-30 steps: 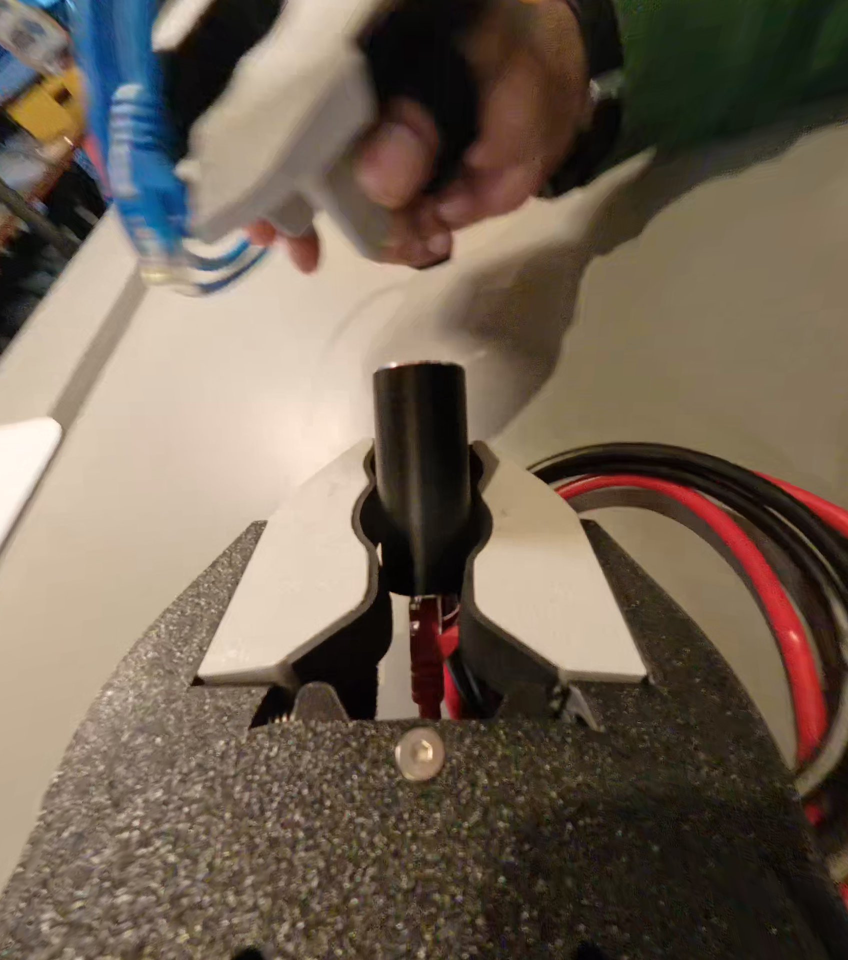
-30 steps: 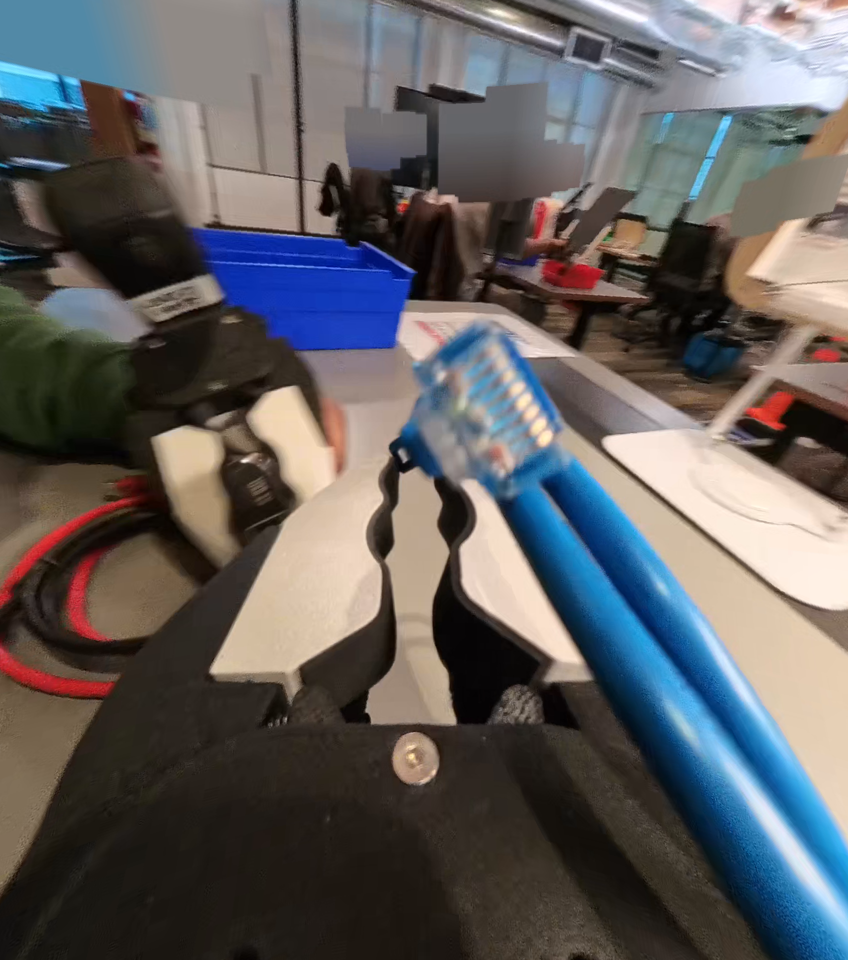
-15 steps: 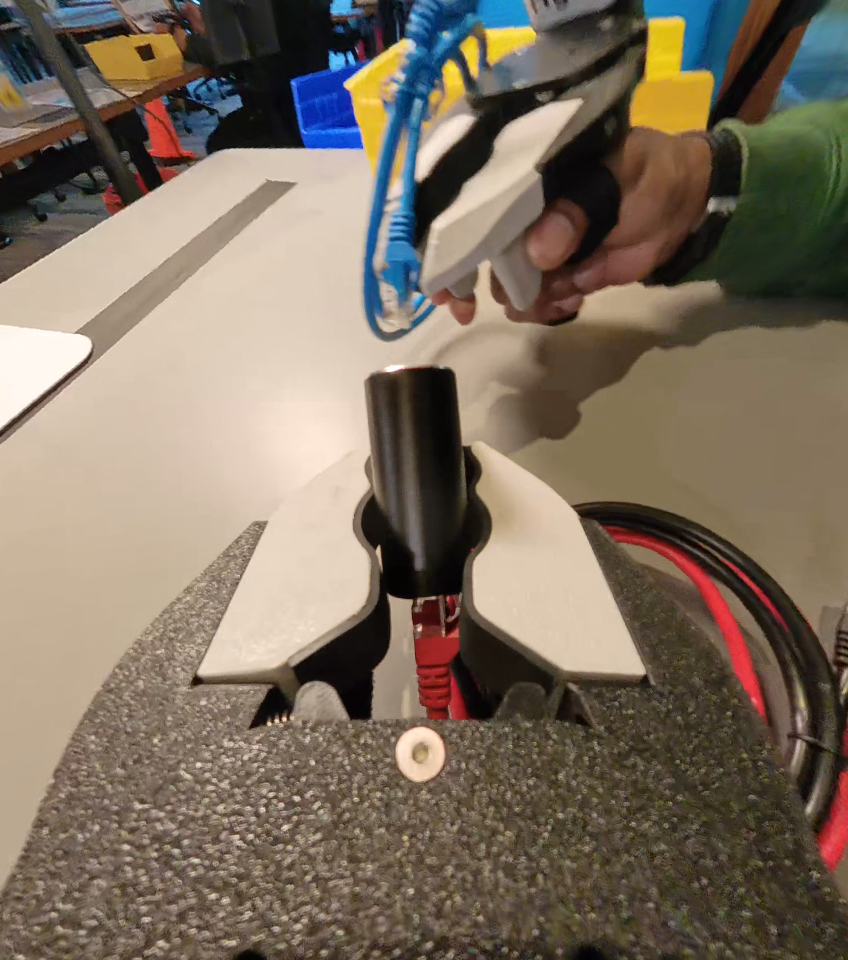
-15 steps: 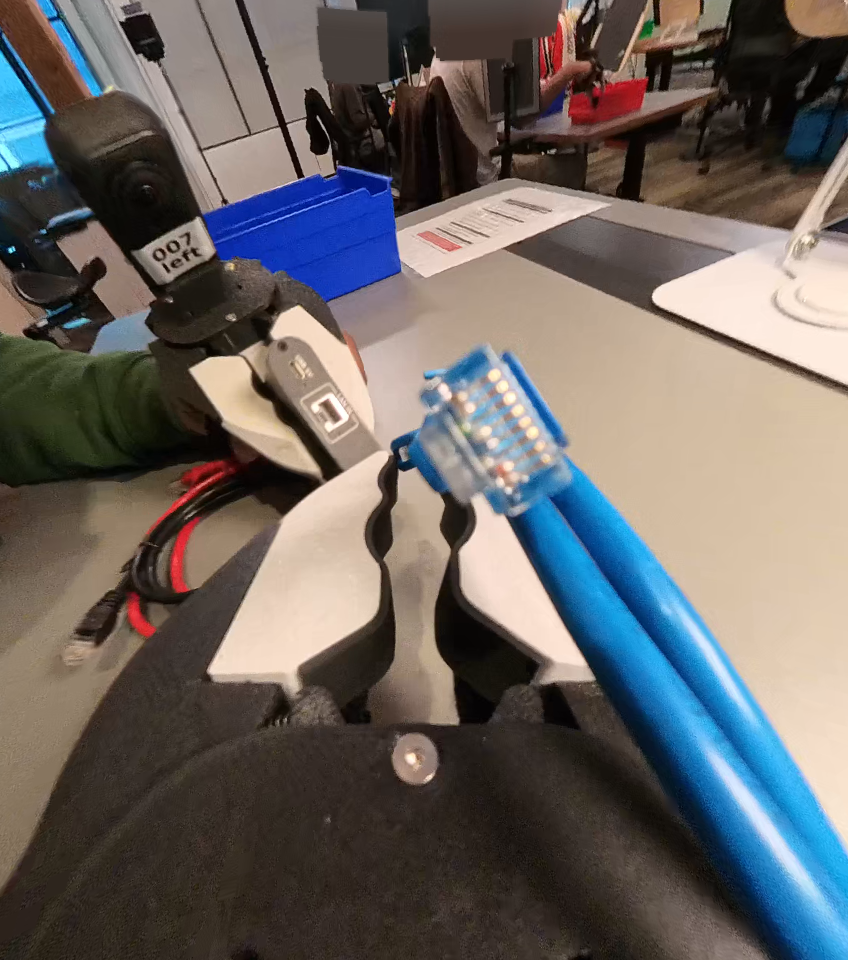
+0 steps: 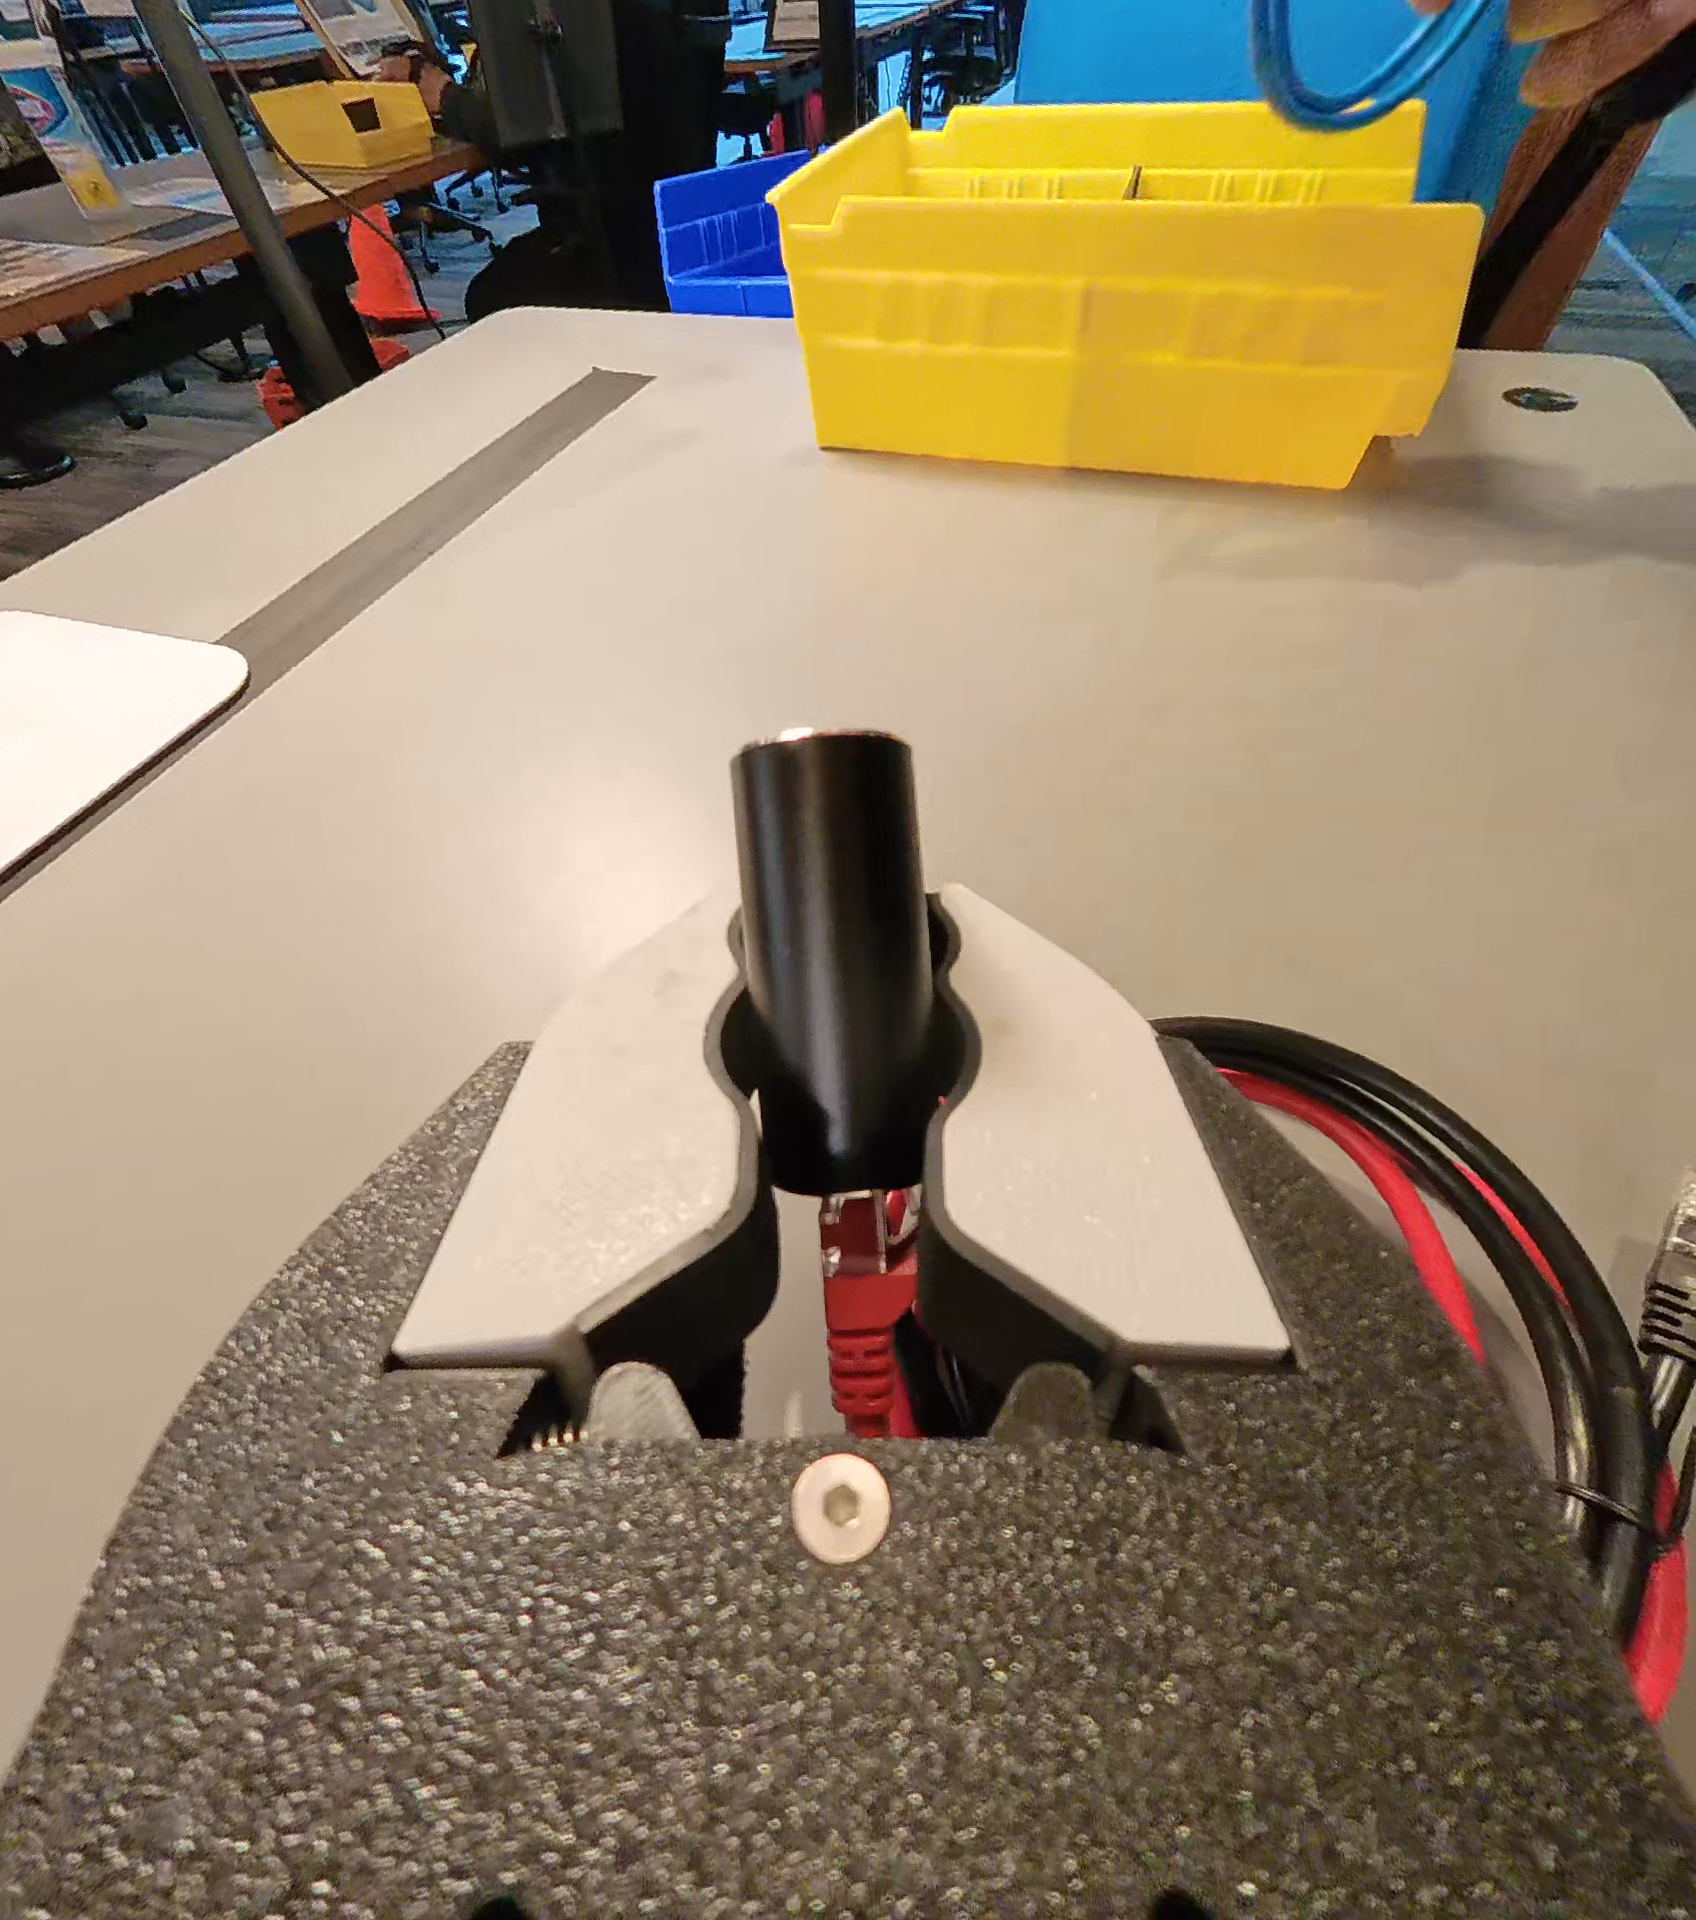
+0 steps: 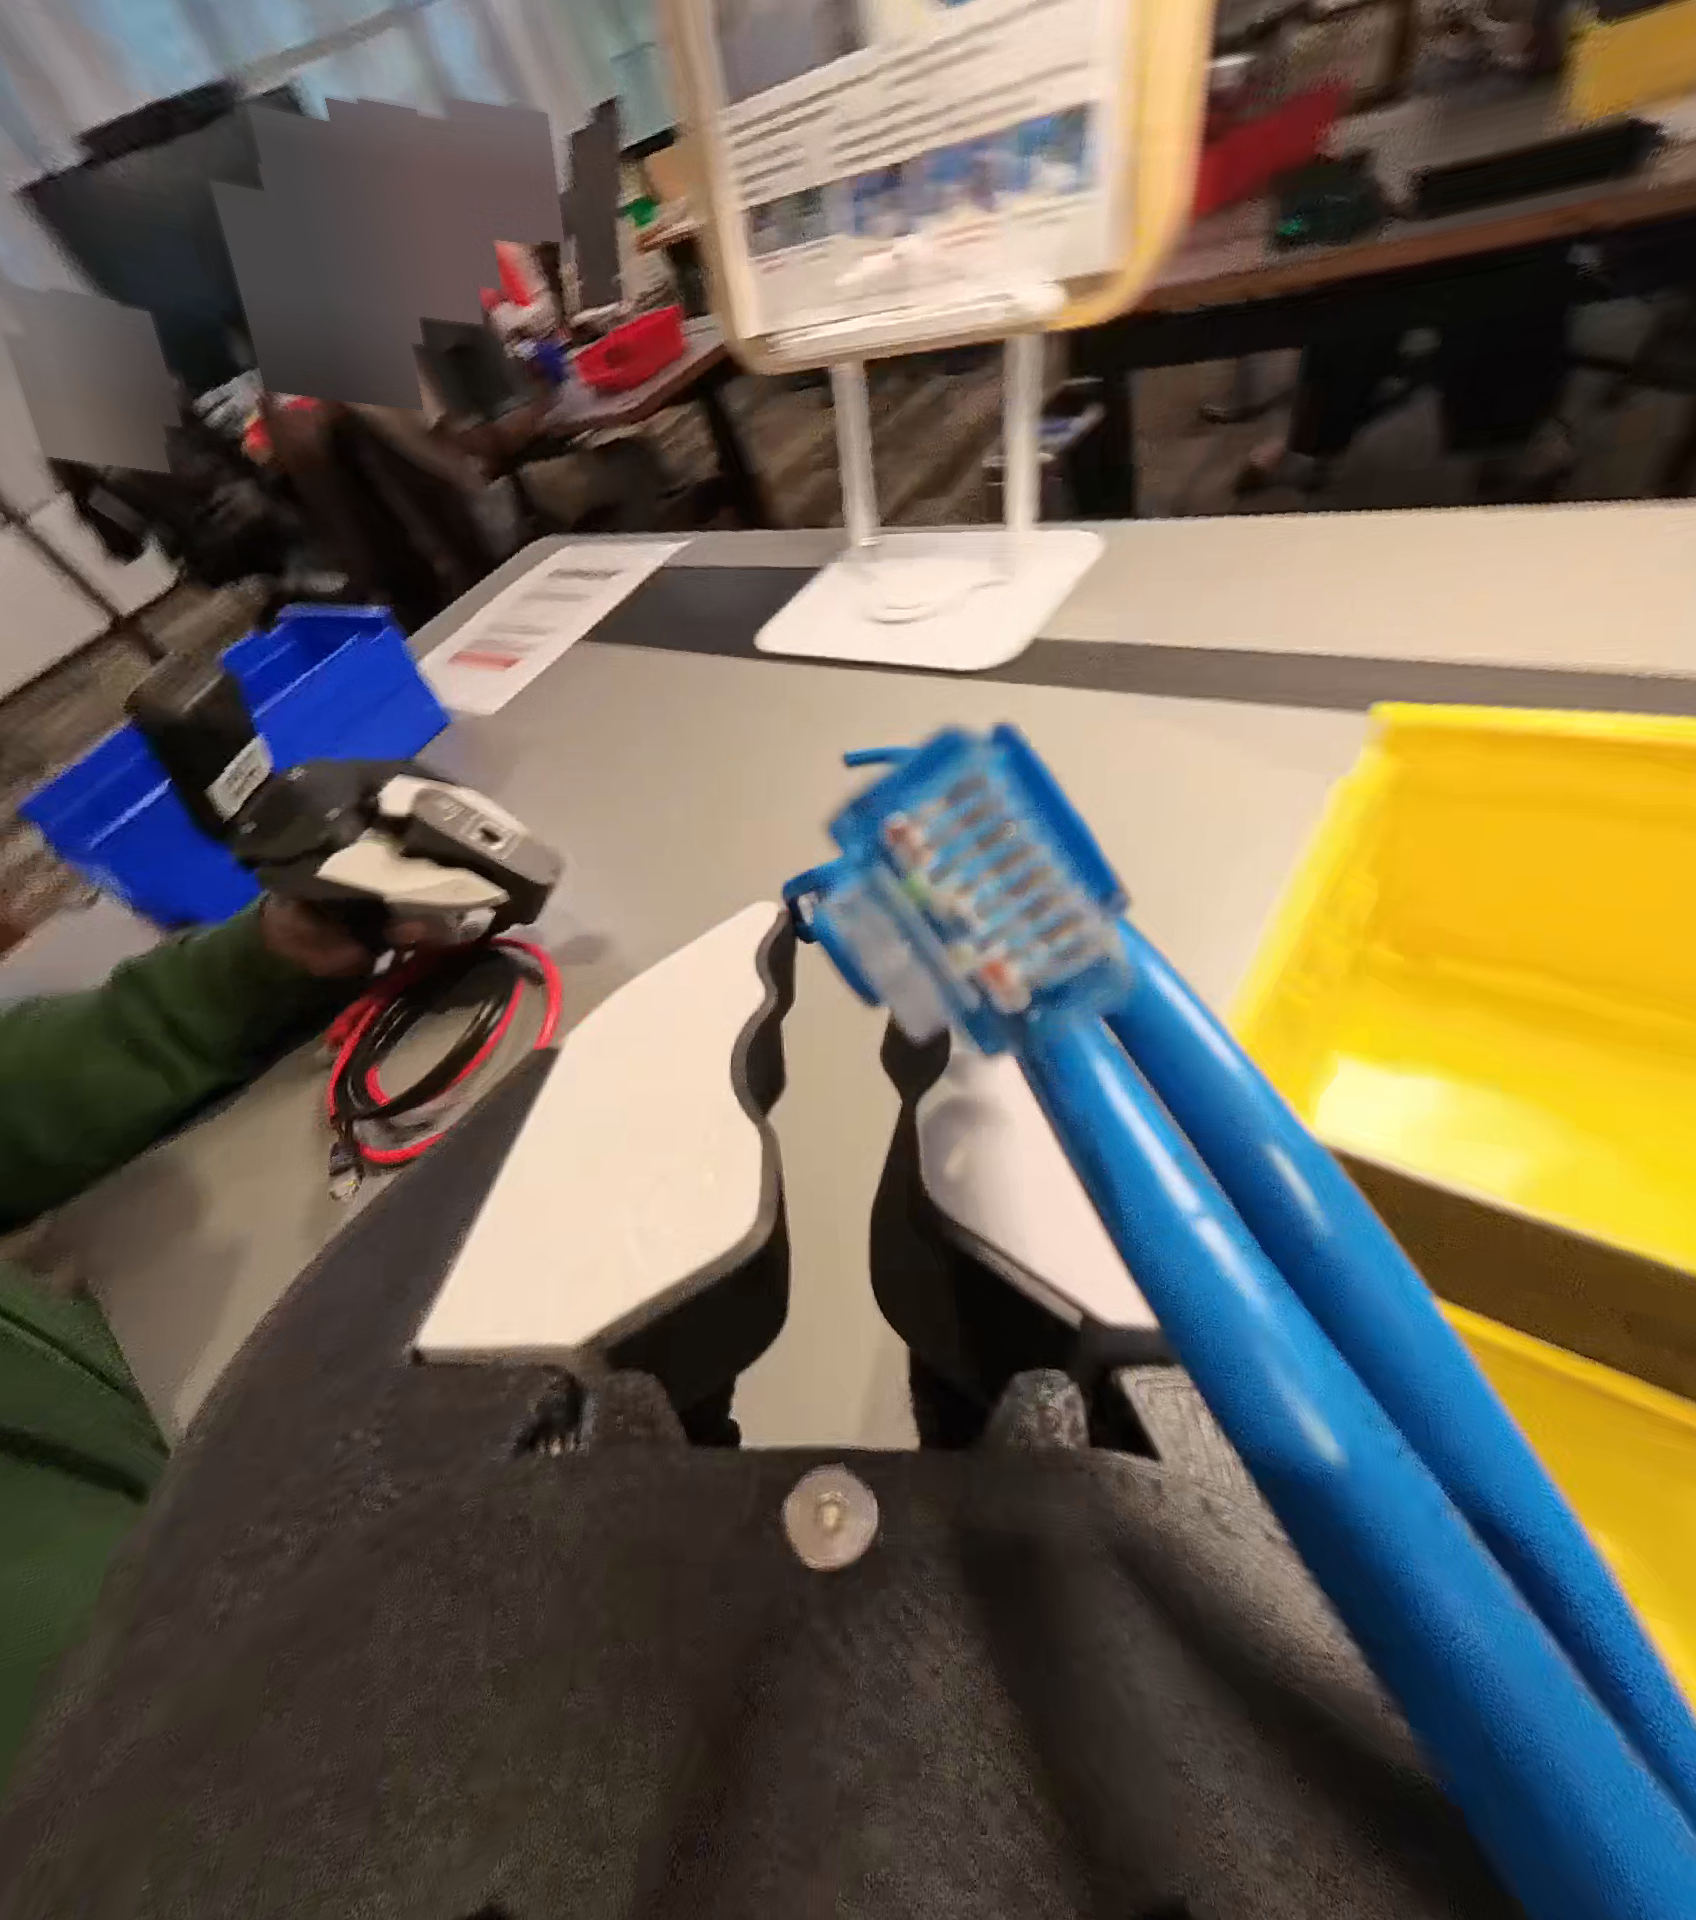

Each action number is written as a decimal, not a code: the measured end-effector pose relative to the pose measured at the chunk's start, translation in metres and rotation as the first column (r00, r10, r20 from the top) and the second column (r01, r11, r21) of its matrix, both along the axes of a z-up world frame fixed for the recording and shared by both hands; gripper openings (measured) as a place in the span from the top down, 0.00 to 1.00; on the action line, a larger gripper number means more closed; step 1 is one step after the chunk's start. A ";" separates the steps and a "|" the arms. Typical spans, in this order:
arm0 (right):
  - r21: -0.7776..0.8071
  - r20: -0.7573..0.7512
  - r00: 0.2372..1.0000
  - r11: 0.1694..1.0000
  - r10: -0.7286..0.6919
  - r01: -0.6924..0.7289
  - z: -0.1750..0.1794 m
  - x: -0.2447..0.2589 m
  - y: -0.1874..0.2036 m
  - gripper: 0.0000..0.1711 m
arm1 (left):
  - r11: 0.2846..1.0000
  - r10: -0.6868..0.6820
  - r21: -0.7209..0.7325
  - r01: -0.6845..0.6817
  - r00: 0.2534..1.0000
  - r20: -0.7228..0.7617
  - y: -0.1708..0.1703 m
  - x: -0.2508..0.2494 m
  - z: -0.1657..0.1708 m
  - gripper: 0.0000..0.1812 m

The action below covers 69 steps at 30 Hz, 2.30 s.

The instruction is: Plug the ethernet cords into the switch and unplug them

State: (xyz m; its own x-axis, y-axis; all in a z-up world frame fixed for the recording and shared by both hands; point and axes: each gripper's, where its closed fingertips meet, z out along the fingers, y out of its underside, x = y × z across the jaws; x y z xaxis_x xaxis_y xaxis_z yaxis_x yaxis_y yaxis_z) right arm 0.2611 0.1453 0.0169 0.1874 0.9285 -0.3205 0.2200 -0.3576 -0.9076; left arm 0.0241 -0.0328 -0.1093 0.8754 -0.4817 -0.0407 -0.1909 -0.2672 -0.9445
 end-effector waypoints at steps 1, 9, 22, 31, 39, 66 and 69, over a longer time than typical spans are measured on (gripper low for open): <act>-0.055 0.005 1.000 0.998 -0.031 0.031 -0.003 0.018 0.014 0.91 | 1.000 0.001 0.001 -0.001 1.000 0.000 0.000 0.000 0.000 0.85; -0.481 0.156 0.987 0.871 -0.026 0.099 -0.092 0.063 0.035 0.94 | 1.000 0.019 0.008 -0.019 1.000 -0.018 0.001 -0.001 -0.001 0.85; -0.124 0.338 0.932 0.975 -0.133 0.184 -0.068 0.054 0.031 0.83 | 0.999 0.030 0.038 -0.032 0.999 0.035 0.000 -0.006 0.007 0.85; 0.005 0.223 0.961 0.986 0.161 -0.167 -0.032 -0.054 -0.067 0.84 | 0.996 0.038 0.055 -0.065 0.917 0.396 -0.002 -0.026 0.032 0.85; -0.037 0.118 0.838 0.846 0.533 -0.532 -0.094 -0.205 -0.172 0.81 | 0.988 -0.071 0.155 -0.021 0.826 0.559 -0.009 -0.029 0.051 0.85; -0.028 0.051 0.610 0.612 0.791 -0.790 -0.116 -0.231 -0.221 0.89 | 0.952 -0.305 0.170 0.255 0.841 0.447 -0.026 0.006 0.058 0.75; -0.009 0.152 0.551 0.559 0.820 -0.829 -0.118 -0.218 -0.227 0.89 | 0.944 -0.330 0.100 0.315 0.888 0.320 -0.033 0.015 0.054 0.68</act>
State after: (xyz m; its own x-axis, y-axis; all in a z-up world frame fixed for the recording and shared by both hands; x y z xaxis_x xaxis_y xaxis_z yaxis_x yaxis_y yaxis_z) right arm 0.0436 -0.0820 -0.1009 -0.6370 0.7116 -0.2966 0.5014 0.0903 -0.8605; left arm 0.0392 -0.0660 -0.0554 0.6394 -0.7441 0.1938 0.0634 -0.2002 -0.9777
